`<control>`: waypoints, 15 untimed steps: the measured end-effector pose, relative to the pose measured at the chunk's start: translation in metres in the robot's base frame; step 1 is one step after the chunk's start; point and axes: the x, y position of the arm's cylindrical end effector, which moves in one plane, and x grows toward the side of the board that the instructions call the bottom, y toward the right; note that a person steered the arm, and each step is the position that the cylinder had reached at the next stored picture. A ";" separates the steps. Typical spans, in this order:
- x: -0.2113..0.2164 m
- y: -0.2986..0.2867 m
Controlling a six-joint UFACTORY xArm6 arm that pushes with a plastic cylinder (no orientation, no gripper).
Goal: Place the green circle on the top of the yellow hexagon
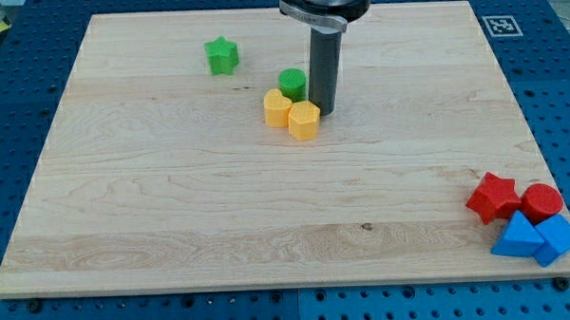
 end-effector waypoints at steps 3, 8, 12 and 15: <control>-0.089 0.010; -0.053 -0.054; -0.041 -0.052; -0.040 -0.042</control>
